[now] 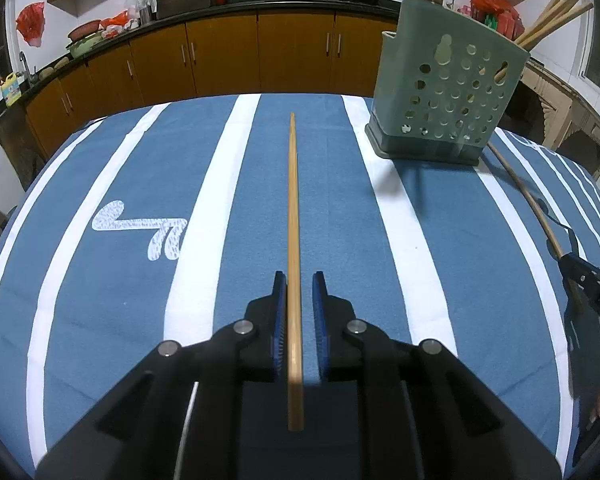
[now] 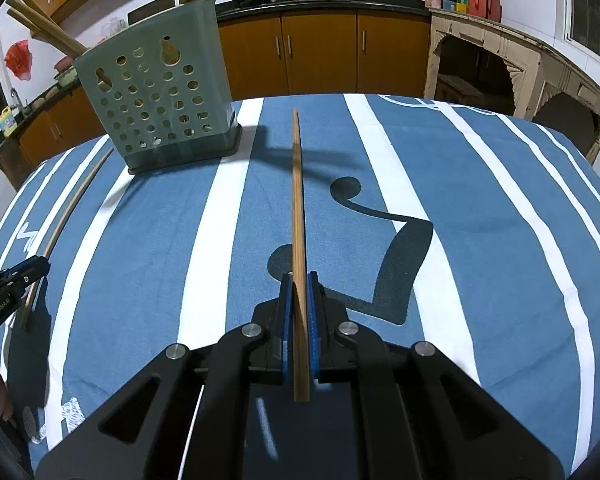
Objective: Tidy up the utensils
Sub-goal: 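Move the left tool to the last chopstick and grasp it while the right tool grasps another, then lift both held chopsticks upright and carry them over the green holder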
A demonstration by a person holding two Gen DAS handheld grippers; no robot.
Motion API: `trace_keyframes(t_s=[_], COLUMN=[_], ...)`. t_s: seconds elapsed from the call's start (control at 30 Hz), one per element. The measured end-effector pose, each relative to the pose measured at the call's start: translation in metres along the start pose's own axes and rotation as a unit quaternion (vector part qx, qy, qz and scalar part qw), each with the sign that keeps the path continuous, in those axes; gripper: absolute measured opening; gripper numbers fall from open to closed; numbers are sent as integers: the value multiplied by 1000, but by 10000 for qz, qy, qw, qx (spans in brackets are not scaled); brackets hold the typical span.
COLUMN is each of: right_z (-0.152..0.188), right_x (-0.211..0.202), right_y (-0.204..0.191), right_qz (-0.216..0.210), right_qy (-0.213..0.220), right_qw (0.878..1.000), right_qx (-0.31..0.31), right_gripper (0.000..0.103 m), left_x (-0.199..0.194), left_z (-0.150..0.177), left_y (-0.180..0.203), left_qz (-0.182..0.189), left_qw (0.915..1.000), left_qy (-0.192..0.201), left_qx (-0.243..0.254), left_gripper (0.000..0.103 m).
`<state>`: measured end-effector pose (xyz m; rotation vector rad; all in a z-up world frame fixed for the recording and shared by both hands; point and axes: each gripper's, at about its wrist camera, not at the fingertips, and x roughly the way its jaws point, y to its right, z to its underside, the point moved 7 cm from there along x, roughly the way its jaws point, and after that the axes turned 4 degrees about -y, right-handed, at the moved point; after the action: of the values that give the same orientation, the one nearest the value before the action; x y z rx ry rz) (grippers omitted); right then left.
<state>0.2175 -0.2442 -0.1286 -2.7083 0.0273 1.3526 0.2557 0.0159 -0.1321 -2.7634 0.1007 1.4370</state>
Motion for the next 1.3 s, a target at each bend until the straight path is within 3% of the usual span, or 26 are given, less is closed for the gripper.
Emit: trace_keyframes(t_s=[0.87,1.07,1.3], right_z=[8,8,-4], right_x=[-4,-6,-42], right_y=[1,3,12], right_qz=[-92,-214,-358], right_qy=[-5,-2,518], right_qw=[9999,9997,9979], right_qx=[121,111,171], right_gripper=[9,8,8], left_x=[-6,-9,-32], left_z=[9,11,8], left_y=[1,-1,-9], left_qz=[-33,-9,-6], left_qw=[10000,10000,9998], left_qy=[-20,-28,118], left_qx=[85,59,141], left_gripper=[16,8,8])
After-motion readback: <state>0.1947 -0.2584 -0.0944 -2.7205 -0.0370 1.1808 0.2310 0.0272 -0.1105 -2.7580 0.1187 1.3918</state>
